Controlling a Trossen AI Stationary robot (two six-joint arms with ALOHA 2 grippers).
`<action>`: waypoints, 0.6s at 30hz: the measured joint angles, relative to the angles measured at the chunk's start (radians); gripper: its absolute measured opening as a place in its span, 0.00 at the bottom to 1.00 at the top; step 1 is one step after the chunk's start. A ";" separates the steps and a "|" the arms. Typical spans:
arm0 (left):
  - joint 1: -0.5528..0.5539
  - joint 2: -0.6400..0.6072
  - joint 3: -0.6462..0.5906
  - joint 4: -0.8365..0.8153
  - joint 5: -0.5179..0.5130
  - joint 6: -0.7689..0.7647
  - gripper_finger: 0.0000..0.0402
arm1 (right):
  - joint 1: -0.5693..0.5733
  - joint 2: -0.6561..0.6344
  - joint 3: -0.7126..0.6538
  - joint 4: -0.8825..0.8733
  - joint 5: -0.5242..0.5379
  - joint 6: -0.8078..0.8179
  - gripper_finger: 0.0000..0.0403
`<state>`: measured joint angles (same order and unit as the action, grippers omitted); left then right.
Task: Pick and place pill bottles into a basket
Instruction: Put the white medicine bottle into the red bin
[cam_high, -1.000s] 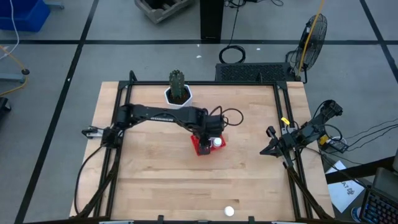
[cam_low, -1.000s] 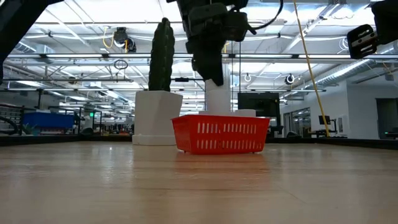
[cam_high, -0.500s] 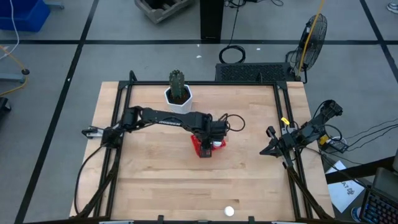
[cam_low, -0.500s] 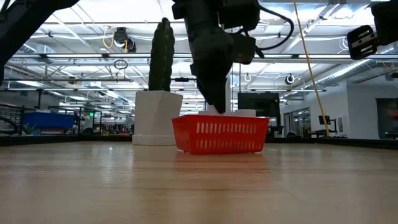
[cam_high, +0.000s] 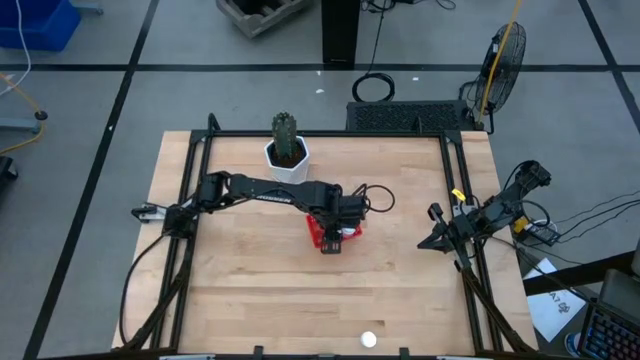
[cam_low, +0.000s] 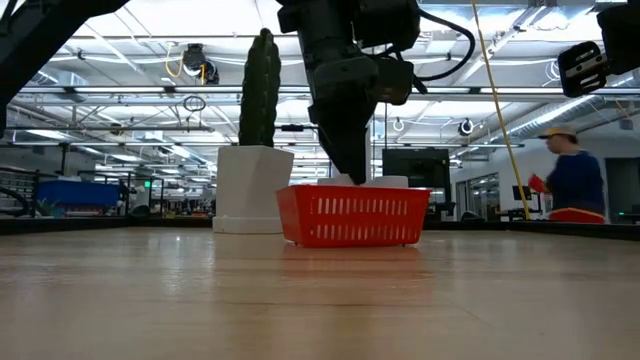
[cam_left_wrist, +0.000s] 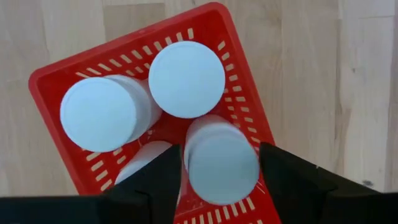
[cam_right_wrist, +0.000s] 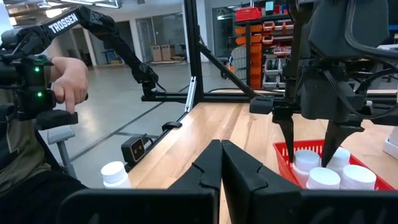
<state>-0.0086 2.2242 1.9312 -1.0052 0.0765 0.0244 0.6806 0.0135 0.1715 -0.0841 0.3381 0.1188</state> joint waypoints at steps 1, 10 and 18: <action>0.000 0.000 0.000 0.001 -0.004 0.000 0.57 | 0.000 0.000 0.000 0.000 0.000 0.000 0.00; 0.000 -0.009 0.000 -0.008 -0.010 -0.002 0.70 | 0.000 0.000 0.000 0.000 0.000 0.000 0.00; 0.000 -0.068 0.059 -0.132 -0.084 -0.004 0.65 | 0.000 0.000 0.000 -0.002 0.000 0.000 0.00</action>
<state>-0.0090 2.1559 1.9899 -1.1370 -0.0076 0.0209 0.6806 0.0139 0.1715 -0.0861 0.3385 0.1187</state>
